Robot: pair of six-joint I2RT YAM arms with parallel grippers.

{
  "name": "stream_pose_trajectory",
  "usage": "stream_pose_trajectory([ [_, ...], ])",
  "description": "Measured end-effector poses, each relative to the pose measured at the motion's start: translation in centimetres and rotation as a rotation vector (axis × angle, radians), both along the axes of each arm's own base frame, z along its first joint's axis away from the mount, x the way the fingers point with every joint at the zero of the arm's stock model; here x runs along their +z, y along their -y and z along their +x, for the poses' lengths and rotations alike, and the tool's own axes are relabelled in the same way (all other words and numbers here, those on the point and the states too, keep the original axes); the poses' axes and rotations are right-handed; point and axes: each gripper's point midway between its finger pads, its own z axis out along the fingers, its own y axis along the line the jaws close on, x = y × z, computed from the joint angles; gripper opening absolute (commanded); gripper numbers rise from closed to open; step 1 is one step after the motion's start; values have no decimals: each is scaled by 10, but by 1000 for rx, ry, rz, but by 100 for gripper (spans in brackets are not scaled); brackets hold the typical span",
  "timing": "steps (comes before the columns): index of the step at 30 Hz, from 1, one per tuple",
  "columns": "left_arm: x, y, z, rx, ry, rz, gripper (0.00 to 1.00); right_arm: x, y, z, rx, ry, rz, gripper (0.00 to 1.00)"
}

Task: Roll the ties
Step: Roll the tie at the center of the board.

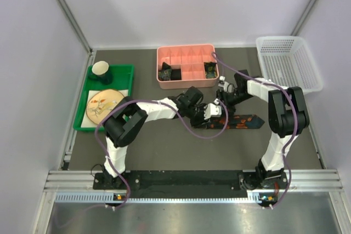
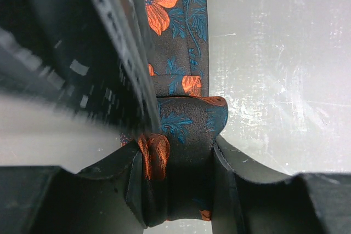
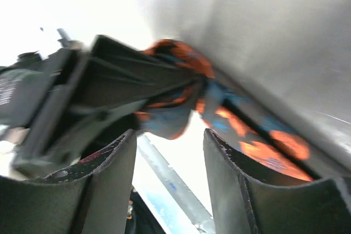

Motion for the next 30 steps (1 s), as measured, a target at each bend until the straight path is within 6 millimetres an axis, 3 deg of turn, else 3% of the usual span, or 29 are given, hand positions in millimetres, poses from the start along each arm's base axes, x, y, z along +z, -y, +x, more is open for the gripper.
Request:
stream_pose_trajectory([
  [5,-1,0,1,6,-14,23,41,11,-12,-3,9,-12,85,48],
  [11,0,1,2,11,-25,33,43,0,-18,-11,34,-55,91,41],
  [13,-1,1,2,13,-28,35,43,-5,-21,-15,45,-70,87,33],
  [15,-1,2,2,14,-31,38,45,-7,-23,-16,56,-71,86,5],
  [16,-1,2,2,14,-33,39,49,-8,-23,-16,61,-69,88,0],
  [19,-1,2,2,16,-37,40,63,-9,-23,-16,58,-73,82,0],
  [24,2,-1,1,36,-75,6,78,-15,-20,-15,54,-68,44,0],
  [27,7,-19,5,90,-106,-14,89,-18,-18,-15,48,-70,22,0],
  [28,11,-26,8,112,-112,-21,98,-19,-17,-14,46,-70,12,0],
  [30,24,-36,14,150,-105,-43,99,-21,-15,-14,40,-73,-3,0],
])
